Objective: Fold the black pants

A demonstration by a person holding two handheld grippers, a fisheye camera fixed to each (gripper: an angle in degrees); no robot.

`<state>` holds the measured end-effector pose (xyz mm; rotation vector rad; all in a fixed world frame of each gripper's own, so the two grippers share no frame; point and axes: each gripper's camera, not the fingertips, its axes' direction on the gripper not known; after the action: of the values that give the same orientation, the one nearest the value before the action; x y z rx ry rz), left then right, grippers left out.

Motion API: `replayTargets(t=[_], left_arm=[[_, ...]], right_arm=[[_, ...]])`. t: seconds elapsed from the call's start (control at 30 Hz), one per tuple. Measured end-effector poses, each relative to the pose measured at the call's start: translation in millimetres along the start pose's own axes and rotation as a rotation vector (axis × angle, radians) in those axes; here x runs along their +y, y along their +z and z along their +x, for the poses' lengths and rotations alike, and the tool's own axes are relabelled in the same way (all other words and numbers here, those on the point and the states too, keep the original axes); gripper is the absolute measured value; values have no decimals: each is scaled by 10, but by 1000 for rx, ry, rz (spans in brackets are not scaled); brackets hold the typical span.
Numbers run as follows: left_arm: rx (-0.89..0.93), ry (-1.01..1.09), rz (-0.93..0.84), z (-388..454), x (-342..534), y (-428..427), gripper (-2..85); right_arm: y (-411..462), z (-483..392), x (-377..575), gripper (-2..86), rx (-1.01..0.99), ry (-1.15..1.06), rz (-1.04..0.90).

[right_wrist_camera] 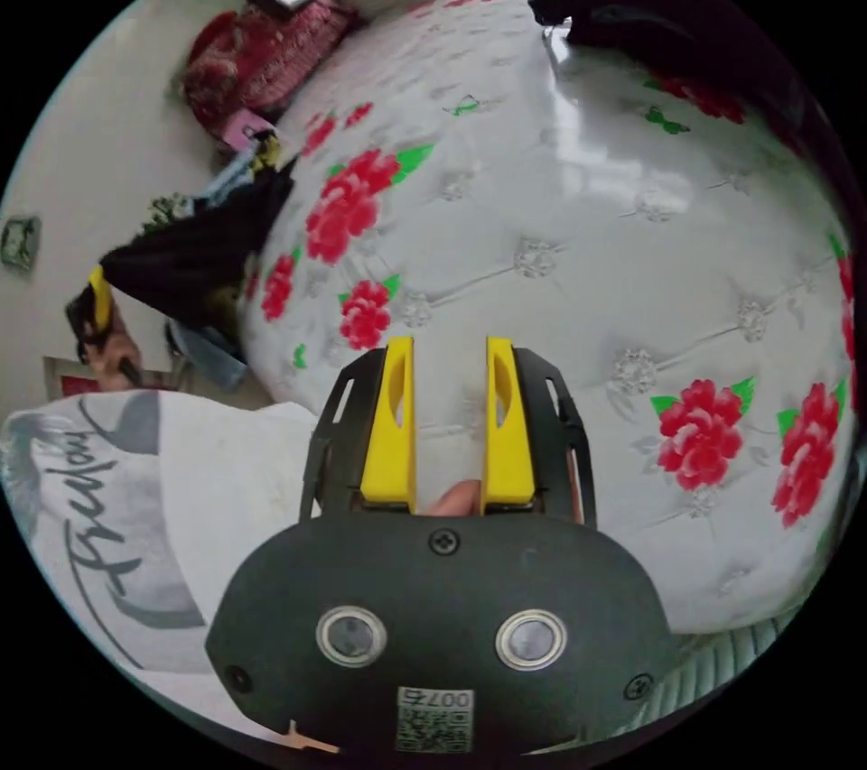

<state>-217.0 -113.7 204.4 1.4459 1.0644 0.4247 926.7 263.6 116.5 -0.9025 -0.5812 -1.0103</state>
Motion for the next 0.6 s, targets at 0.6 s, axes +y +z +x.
replayTargets(t=[0.6], left_arm=[[193, 263, -614, 1546, 134, 2655, 7]], right_arm=[[-1274, 1646, 1570, 113, -387, 228, 478]])
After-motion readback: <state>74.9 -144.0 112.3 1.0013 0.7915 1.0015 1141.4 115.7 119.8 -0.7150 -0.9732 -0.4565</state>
